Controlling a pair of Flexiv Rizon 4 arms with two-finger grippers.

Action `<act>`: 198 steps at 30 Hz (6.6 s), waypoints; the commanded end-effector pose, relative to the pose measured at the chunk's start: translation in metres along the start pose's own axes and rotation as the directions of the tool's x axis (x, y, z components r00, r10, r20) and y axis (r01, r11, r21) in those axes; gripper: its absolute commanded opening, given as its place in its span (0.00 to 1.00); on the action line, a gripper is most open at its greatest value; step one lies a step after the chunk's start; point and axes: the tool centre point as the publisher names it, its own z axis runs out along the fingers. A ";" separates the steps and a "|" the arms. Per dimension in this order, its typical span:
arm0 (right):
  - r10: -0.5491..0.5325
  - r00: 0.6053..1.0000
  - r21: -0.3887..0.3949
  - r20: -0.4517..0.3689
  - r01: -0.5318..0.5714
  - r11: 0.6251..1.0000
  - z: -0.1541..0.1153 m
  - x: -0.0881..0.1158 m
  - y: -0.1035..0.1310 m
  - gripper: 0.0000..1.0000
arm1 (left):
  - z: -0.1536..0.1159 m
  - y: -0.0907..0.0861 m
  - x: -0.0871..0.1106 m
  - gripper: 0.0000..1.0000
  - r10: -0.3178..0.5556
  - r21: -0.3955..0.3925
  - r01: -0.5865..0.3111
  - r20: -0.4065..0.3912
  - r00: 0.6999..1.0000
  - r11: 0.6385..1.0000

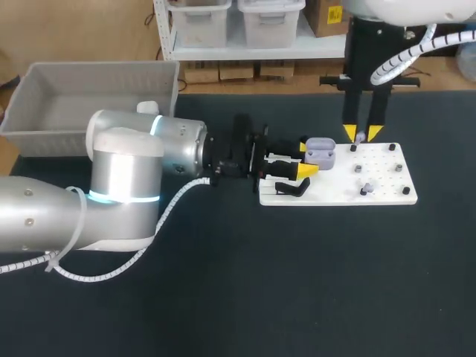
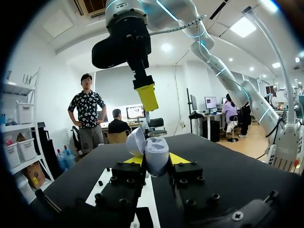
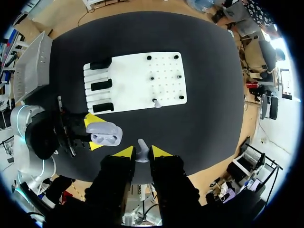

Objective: Pick up each earbud case from the left stands, insert the matching earbuds, close the lid, and place the case in the box.

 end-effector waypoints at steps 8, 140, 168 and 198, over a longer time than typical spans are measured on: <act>0.000 1.000 0.000 -0.003 0.000 1.000 0.000 -0.001 0.000 0.00 | 0.000 0.001 0.001 0.00 0.001 0.000 -0.001 0.002 1.000 1.000; 0.411 0.910 0.085 -0.053 -0.406 0.910 0.024 -0.006 0.047 0.00 | 0.000 0.001 0.001 0.00 0.001 0.000 -0.001 0.002 1.000 1.000; 0.077 0.957 -0.041 0.279 -0.068 0.997 0.009 0.047 0.033 0.98 | 0.000 0.001 0.001 0.00 0.001 0.000 -0.001 0.002 1.000 1.000; 0.079 0.911 -0.215 0.405 0.011 0.976 0.056 0.023 -0.040 0.90 | 0.000 0.001 0.001 0.00 0.001 0.000 -0.001 0.002 1.000 1.000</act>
